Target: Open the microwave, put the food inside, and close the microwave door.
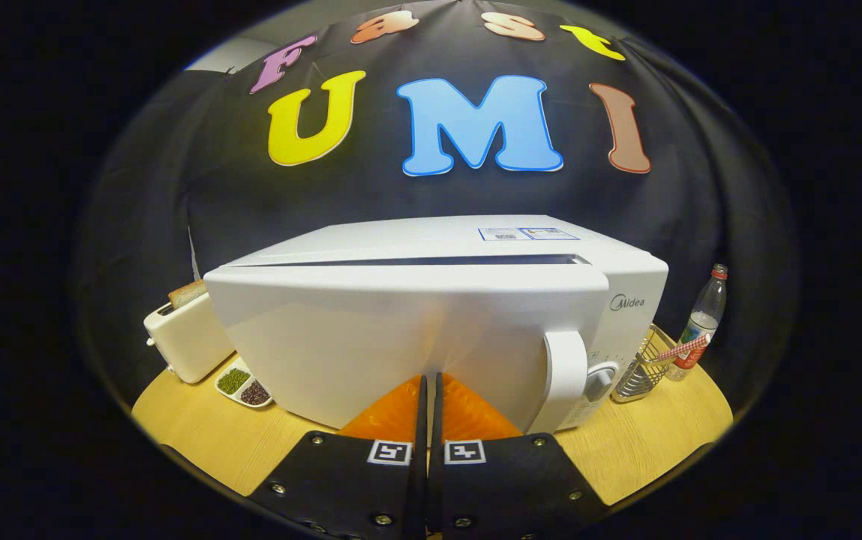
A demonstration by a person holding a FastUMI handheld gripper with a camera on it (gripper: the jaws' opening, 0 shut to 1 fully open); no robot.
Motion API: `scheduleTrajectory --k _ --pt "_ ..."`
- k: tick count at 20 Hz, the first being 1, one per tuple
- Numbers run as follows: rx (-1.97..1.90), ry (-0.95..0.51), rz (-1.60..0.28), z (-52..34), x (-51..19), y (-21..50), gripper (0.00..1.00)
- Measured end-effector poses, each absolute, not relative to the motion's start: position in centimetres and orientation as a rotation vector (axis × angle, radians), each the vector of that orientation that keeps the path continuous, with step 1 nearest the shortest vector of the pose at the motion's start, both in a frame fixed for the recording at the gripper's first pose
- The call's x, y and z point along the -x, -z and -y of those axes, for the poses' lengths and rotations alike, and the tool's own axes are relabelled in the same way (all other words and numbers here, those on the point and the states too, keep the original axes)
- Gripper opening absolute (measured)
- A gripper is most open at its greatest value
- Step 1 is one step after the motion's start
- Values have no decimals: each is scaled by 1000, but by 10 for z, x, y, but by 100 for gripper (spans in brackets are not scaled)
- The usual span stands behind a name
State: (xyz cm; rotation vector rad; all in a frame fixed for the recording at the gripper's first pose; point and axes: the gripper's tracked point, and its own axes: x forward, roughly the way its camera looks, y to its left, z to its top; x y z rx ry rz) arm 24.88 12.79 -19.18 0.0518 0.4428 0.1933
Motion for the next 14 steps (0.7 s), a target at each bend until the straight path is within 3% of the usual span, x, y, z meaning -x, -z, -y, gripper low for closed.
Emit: scheduleTrajectory --k 14 --pt "16 -167 -399 -134 -257 195 5"
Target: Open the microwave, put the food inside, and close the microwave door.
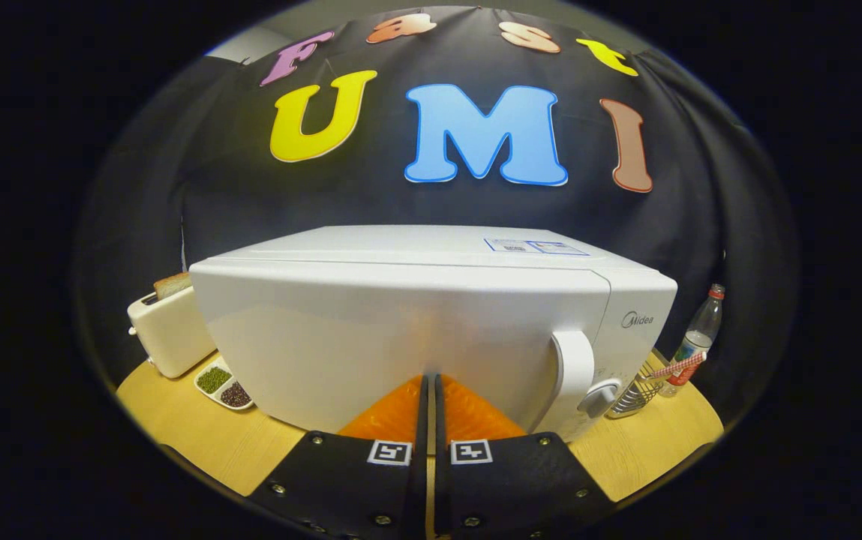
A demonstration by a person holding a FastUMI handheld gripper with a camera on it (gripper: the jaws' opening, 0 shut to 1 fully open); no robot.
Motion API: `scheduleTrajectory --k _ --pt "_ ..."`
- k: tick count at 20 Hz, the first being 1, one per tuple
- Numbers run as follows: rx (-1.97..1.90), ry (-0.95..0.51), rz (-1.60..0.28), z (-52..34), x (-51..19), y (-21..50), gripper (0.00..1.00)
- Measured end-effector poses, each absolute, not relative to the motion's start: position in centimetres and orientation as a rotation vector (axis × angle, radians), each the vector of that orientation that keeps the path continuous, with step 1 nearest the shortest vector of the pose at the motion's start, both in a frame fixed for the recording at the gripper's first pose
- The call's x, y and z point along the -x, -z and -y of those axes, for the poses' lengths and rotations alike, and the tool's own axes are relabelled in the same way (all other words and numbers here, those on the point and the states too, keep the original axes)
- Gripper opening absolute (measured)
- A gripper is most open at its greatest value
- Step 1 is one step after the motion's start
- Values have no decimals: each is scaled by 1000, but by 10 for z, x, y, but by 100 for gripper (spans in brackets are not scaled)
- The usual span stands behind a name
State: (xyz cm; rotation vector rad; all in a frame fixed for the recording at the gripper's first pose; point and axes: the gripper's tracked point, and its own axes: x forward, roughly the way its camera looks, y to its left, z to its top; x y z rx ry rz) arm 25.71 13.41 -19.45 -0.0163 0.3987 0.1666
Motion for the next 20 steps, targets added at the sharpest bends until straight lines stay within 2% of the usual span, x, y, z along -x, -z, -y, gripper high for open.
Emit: scheduleTrajectory --k 5,20 --pt "-8 -151 -358 -125 -235 166 5" --pt "-1 -115 -249 -106 -103 101 6"
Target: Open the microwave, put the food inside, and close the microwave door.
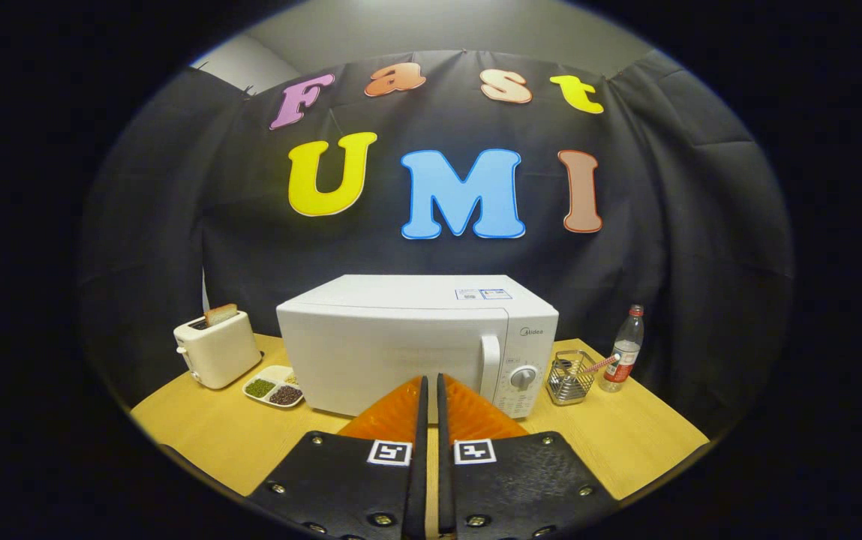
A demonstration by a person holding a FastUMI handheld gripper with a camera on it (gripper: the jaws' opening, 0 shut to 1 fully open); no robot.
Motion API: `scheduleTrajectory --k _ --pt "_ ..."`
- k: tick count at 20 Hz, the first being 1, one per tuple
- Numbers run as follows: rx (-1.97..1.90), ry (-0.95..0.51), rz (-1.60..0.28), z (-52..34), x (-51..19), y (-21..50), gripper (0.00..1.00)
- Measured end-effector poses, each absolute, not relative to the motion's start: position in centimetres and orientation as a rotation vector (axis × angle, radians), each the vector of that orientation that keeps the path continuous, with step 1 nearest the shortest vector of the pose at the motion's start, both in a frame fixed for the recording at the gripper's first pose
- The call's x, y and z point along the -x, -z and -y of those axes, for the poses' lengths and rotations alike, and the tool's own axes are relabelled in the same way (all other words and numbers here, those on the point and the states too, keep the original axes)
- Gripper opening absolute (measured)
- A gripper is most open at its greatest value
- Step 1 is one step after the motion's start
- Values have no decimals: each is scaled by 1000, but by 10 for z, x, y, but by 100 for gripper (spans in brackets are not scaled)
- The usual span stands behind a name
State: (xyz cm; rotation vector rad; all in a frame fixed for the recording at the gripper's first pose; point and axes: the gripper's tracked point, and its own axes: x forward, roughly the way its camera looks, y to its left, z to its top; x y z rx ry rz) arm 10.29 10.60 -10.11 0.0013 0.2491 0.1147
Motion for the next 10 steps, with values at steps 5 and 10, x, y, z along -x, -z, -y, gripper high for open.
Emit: scheduleTrajectory --k 5,10 --pt "-8 -113 -198 -105 -61 87 55" --pt "-30 -120 -173 -98 -29 85 99"
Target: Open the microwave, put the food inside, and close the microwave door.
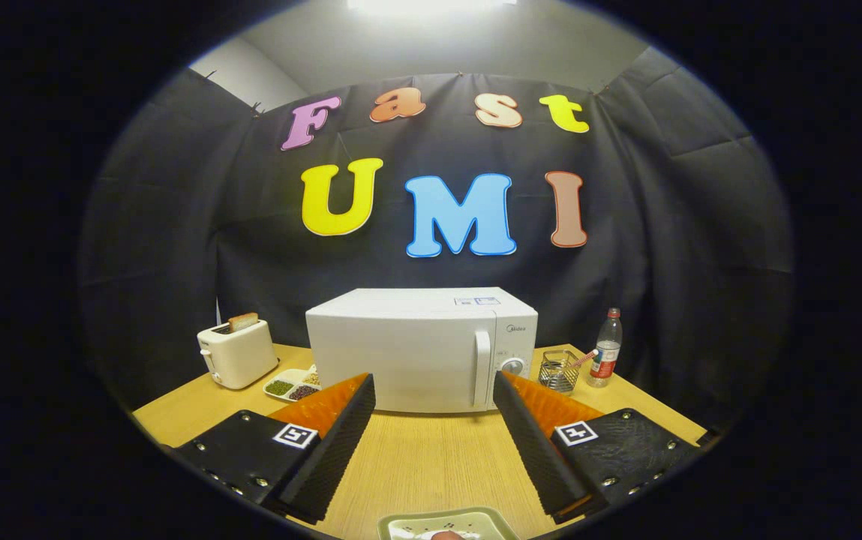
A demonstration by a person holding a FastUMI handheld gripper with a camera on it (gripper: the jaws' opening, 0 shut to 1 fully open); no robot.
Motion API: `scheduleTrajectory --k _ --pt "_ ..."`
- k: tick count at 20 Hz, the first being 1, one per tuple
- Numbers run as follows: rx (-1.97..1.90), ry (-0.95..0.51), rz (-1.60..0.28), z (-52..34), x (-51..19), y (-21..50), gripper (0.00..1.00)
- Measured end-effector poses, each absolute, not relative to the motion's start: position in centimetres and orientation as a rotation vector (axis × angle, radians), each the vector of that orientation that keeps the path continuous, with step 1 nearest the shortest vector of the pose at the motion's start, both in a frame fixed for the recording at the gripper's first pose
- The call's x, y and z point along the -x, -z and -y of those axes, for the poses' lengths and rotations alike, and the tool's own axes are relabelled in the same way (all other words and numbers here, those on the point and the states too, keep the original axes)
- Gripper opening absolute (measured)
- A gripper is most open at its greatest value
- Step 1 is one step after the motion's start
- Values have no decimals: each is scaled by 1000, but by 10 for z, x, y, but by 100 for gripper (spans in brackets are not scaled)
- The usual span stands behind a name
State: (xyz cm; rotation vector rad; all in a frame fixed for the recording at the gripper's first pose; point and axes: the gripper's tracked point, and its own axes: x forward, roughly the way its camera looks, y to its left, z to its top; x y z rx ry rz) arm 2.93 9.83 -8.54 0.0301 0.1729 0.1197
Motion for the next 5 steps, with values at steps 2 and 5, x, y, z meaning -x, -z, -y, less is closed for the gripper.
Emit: scheduleTrajectory --k 2,5 --pt "-35 -108 -166 -89 -21 83 99" --pt "-51 -93 -148 -78 -14 75 99"
